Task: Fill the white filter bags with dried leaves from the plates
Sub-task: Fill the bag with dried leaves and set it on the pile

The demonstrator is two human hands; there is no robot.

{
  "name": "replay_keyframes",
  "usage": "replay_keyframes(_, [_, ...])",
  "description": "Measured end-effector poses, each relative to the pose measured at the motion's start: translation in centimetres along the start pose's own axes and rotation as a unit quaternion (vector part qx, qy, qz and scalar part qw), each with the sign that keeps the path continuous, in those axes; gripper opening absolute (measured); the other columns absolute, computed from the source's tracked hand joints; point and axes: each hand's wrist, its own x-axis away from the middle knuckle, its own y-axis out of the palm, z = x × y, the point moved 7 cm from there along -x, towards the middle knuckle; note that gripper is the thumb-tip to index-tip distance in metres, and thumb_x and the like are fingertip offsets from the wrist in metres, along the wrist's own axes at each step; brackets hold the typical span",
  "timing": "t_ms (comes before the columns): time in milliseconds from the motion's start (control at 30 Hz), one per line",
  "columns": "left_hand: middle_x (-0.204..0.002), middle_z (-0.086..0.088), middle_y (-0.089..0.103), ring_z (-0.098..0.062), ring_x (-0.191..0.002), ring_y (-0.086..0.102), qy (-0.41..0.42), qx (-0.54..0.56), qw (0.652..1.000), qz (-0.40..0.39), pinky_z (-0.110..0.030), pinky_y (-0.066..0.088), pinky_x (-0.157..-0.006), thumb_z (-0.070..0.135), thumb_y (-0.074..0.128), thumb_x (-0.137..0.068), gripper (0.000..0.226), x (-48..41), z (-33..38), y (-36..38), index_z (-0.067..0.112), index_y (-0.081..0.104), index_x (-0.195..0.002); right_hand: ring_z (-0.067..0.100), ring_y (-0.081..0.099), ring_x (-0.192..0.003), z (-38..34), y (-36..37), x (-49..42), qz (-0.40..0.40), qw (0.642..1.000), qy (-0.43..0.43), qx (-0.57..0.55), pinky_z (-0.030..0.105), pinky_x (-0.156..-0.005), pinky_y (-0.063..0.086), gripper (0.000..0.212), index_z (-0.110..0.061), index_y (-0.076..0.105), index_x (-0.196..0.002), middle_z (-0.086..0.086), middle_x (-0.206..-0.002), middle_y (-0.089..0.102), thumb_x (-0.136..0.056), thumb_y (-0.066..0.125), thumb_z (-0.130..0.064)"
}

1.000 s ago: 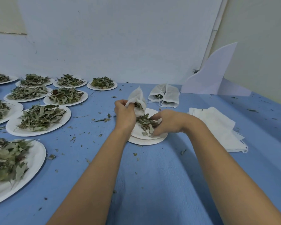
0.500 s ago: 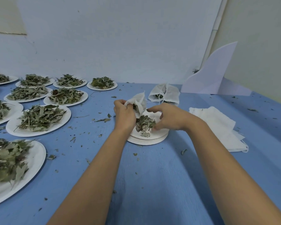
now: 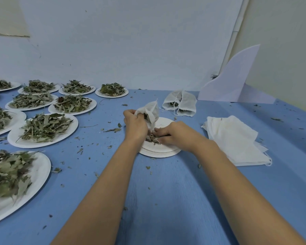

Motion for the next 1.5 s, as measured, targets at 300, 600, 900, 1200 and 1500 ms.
replay_keyframes(300, [-0.124,-0.015,0.048,-0.032,-0.107,0.058,-0.012,0.017,1.0,0.017,-0.053,0.051,-0.088,0.018,0.036,-0.1,0.008,0.3,0.0,-0.4,0.017,0.032,-0.107,0.027,0.059,-0.089,-1.7,0.5,0.0,0.131,0.981,-0.008,0.141,0.034,-0.076,0.043,0.028,-0.019,0.073,-0.106,0.01,-0.096,0.071,-0.096,0.047,-0.019])
replay_keyframes(600, [-0.092,0.0,0.054,-0.016,-0.083,0.055,-0.004,0.132,0.99,0.053,-0.029,0.048,-0.069,0.015,0.049,-0.093,0.012,0.1,0.9,-1.6,0.022,0.04,-0.097,0.012,0.065,-0.085,-0.3,-1.1,0.6,0.244,0.965,0.063,-0.067,0.019,-0.076,0.045,0.019,-0.007,0.075,-0.098,0.007,-0.098,0.074,-0.087,0.06,-0.006])
replay_keyframes(900, [-0.116,-0.004,0.051,-0.014,-0.09,0.054,0.09,0.008,0.992,0.083,-0.024,0.04,-0.066,0.022,0.046,-0.098,0.006,0.5,1.4,-1.6,0.022,0.043,-0.103,0.019,0.068,-0.081,0.3,-1.3,0.2,0.075,0.793,0.084,-0.599,0.031,-0.085,0.056,0.018,0.001,0.071,-0.093,0.014,-0.091,0.073,-0.076,0.071,0.002])
replay_keyframes(1200, [-0.12,-0.009,0.056,-0.014,-0.085,0.053,0.126,-0.1,0.984,0.079,-0.016,0.038,-0.063,0.021,0.055,-0.092,0.005,1.0,1.9,-1.2,0.021,0.059,-0.092,0.016,0.064,-0.073,0.7,-1.6,0.3,0.164,0.873,0.146,-0.435,0.029,-0.078,0.056,0.018,-0.007,0.075,-0.091,0.009,-0.083,0.072,-0.073,0.077,-0.003])
replay_keyframes(1500, [-0.094,0.003,0.061,0.002,-0.079,0.055,0.144,-0.089,0.985,-0.038,-0.009,0.039,-0.069,0.012,0.066,-0.083,0.013,2.1,2.5,0.9,0.023,0.066,-0.076,0.008,0.058,-0.062,3.0,-2.3,0.8,0.261,0.884,0.225,-0.315,0.015,-0.053,0.045,0.012,-0.017,0.077,-0.088,-0.006,-0.066,0.065,-0.078,0.072,-0.011])
